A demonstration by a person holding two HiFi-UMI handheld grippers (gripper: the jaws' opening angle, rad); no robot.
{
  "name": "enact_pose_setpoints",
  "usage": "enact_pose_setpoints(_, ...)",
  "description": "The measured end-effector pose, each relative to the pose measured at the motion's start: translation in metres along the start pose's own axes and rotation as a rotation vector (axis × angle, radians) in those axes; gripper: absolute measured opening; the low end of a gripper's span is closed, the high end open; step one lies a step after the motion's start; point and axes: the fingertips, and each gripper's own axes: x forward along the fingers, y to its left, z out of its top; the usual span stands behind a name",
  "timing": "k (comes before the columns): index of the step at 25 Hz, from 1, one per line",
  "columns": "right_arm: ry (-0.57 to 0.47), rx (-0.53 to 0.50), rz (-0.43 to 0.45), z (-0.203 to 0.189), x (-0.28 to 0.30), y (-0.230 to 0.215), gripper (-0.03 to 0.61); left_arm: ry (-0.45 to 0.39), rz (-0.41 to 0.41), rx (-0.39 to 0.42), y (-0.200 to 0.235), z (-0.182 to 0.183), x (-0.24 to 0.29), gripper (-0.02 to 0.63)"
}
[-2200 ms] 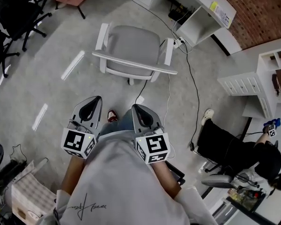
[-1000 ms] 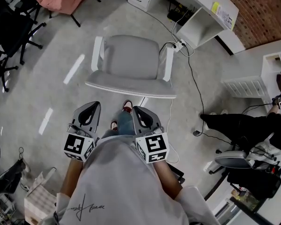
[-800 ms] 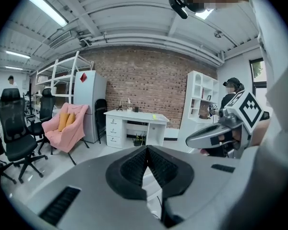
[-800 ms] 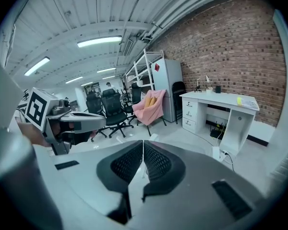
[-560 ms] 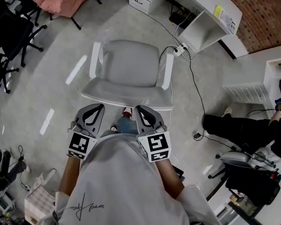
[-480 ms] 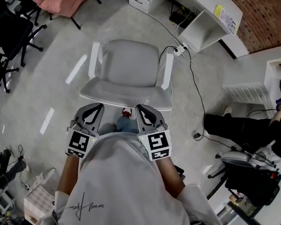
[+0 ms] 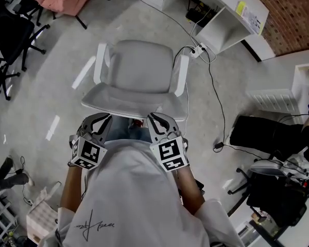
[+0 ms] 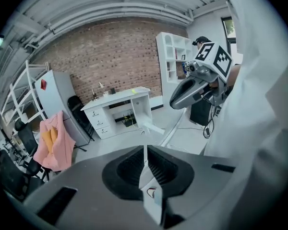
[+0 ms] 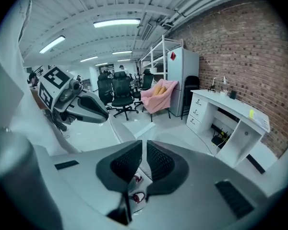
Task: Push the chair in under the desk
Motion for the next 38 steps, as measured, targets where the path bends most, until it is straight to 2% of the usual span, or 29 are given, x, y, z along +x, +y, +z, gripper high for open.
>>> enact_pose_setpoints(2,0.039,-0.020,0.016,-0.006,0.002,0.001,0.043,0.023,0.004,0.026,-0.001,-0.002,0.003,0.006)
enact_pose_setpoints(5,0.077,-0.060,0.059,-0.010,0.007,0.006,0.131,0.056,0.006,0.078,0.000,-0.005,0.006,0.014)
enact_pose_setpoints(10,0.135,-0.144,0.088,-0.016,0.015,0.009,0.156,0.118,-0.018,0.164,0.001,-0.014,0.012,0.083)
enact_pose_setpoints(20,0.229,-0.242,0.087,-0.036,0.023,0.009,0.183,0.193,-0.042,0.238,0.001,-0.030,0.027,0.124)
enact_pose_setpoints(30,0.297,-0.320,0.080,-0.059,0.029,0.008,0.183,0.206,-0.067,0.210,-0.001,-0.032,0.036,0.127)
enact_pose_setpoints(38,0.279,-0.253,0.131,-0.061,0.032,0.007,0.159,0.193,-0.058,0.161,-0.001,-0.033,0.040,0.127)
